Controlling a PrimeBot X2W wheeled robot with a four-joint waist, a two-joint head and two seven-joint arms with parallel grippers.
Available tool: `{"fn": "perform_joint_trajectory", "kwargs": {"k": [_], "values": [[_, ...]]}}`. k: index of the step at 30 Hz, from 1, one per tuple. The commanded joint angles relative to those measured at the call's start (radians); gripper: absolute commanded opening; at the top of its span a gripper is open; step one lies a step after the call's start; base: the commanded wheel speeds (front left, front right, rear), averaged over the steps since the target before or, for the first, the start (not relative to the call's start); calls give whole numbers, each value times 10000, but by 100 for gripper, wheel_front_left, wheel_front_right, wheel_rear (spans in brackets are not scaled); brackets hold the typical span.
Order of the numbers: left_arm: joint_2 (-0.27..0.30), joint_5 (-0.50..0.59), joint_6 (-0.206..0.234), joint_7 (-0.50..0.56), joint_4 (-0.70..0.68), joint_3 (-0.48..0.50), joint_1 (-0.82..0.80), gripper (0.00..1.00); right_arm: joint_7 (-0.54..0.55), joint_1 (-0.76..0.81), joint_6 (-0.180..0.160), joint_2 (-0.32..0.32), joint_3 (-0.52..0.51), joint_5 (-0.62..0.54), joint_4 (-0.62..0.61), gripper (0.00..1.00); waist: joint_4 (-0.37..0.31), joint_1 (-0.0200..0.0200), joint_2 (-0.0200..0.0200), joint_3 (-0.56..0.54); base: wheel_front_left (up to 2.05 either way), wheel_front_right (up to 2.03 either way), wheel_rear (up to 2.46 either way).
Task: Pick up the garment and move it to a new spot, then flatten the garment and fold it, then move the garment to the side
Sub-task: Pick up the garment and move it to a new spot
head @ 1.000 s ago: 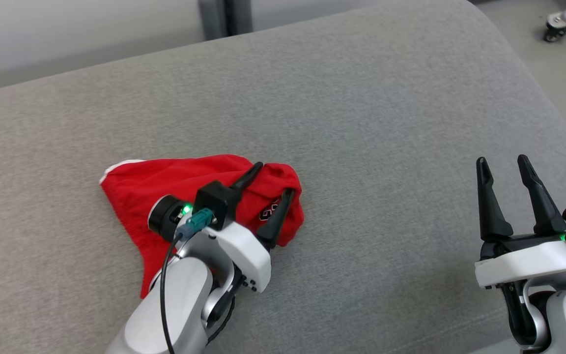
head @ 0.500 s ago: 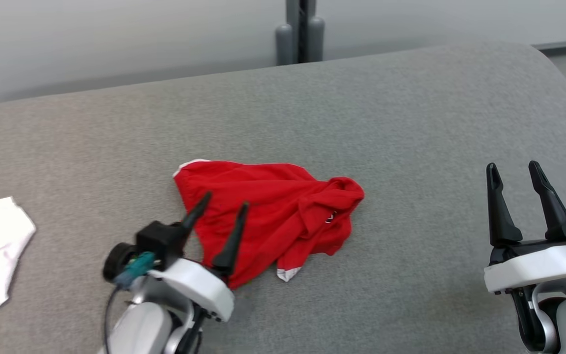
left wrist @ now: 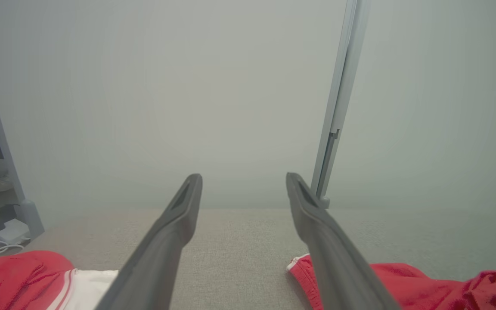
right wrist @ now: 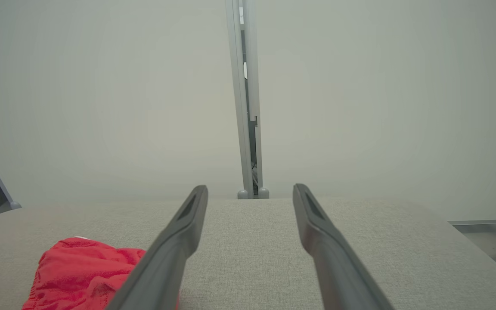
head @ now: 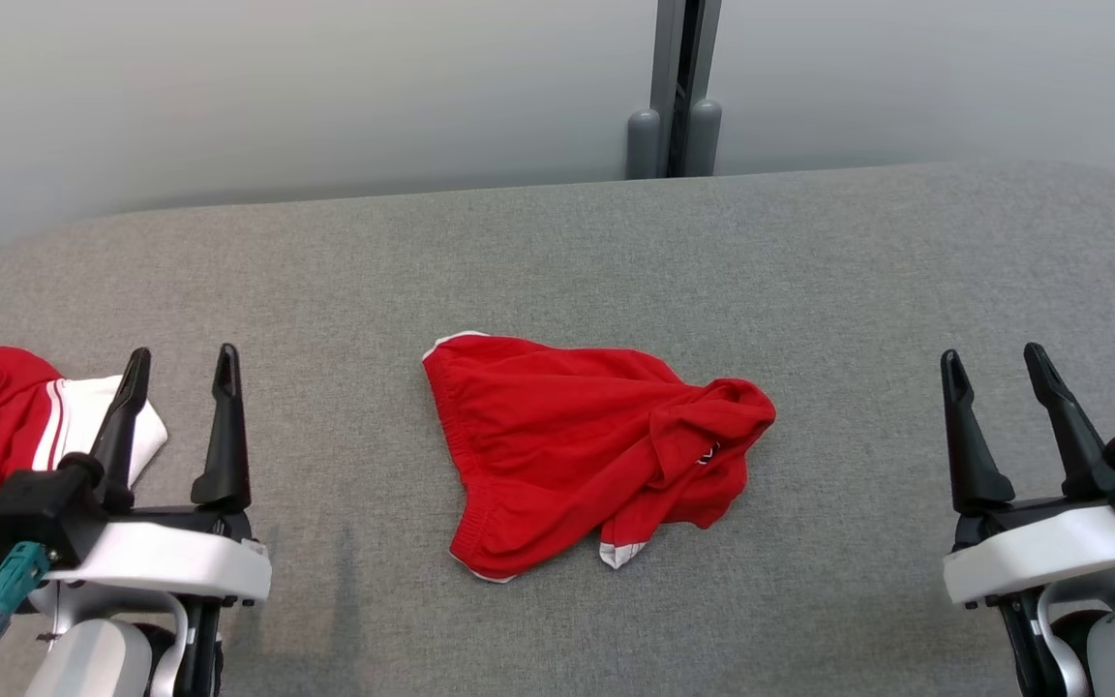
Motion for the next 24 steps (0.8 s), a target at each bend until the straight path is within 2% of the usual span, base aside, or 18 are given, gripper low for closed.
{"fn": "perform_joint_trajectory", "kwargs": {"k": [1,13,24], "values": [[87,17,54,-64,-85,105,150,100,53,126,1,-43,35,-70,6,100,25,0,0,-84,0,0,0],[476,254,276,50,-898,-32,1345,100,165,736,1,-43,203,-271,-105,100,-66,0,0,-535,0,0,0],[708,258,333,286,-1000,-69,1483,100,349,1040,1,-43,123,-265,-413,100,-42,0,0,-598,0,0,0]]}}
